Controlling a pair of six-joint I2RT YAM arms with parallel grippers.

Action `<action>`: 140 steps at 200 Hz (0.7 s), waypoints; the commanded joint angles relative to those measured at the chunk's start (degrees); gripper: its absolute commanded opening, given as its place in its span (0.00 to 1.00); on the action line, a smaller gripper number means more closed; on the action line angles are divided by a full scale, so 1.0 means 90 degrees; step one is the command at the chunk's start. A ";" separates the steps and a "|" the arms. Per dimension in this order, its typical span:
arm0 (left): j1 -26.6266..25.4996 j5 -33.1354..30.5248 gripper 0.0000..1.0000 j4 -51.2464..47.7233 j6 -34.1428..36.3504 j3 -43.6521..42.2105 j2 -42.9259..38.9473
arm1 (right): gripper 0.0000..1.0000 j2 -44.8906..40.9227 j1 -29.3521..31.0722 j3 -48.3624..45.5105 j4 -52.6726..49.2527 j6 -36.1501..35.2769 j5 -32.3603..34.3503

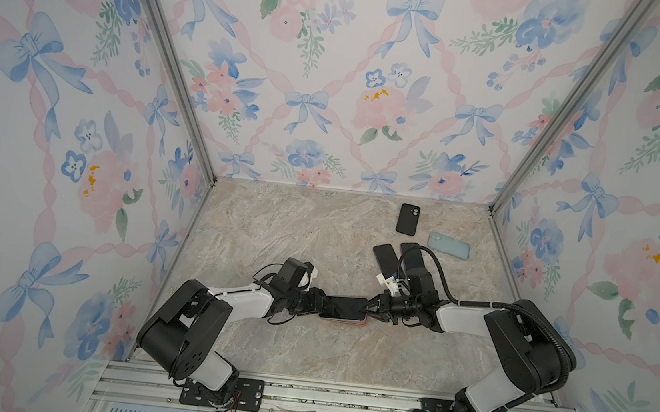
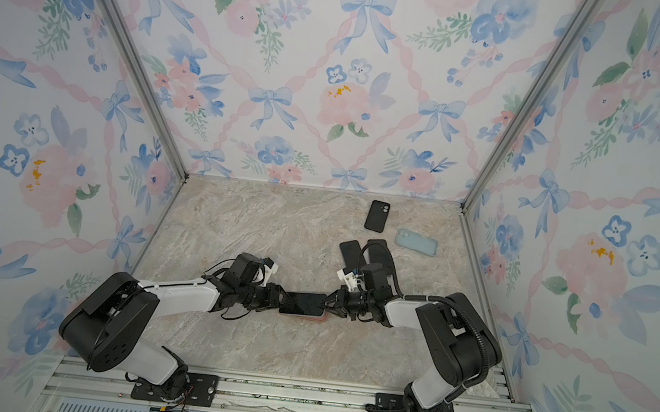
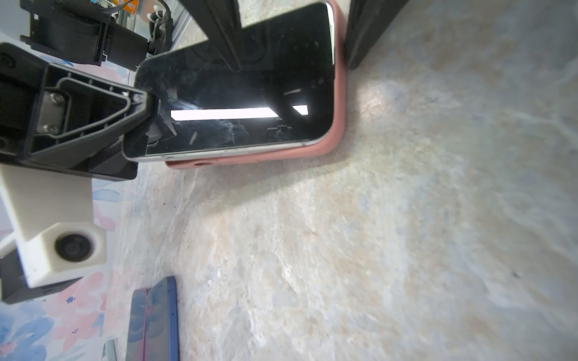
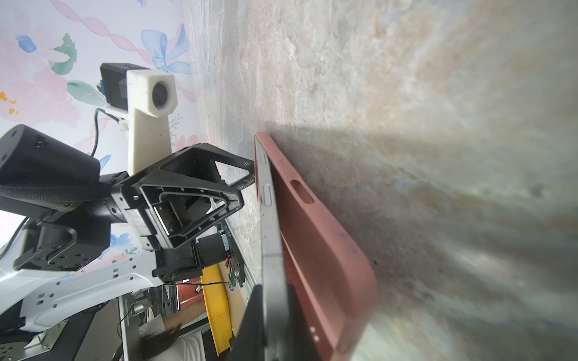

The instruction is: Put the phone into the phone case

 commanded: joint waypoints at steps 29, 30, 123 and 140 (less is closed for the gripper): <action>-0.0229 0.0190 0.54 0.0034 -0.0224 -0.0268 -0.0099 | 0.16 0.0246 0.0298 0.0250 -0.1314 -0.0470 0.0798; -0.0229 0.0189 0.54 0.0034 -0.0229 -0.0264 -0.0104 | 0.17 0.0235 0.0298 0.0260 -0.1331 -0.0483 0.0811; -0.0212 0.0091 0.53 -0.0051 -0.0206 -0.0274 -0.0211 | 0.38 -0.0316 0.0439 0.0923 -0.2989 -0.1196 0.1447; -0.0199 0.0068 0.53 -0.0054 -0.0197 -0.0293 -0.0233 | 0.41 -0.0435 0.0487 0.1096 -0.3324 -0.1292 0.1594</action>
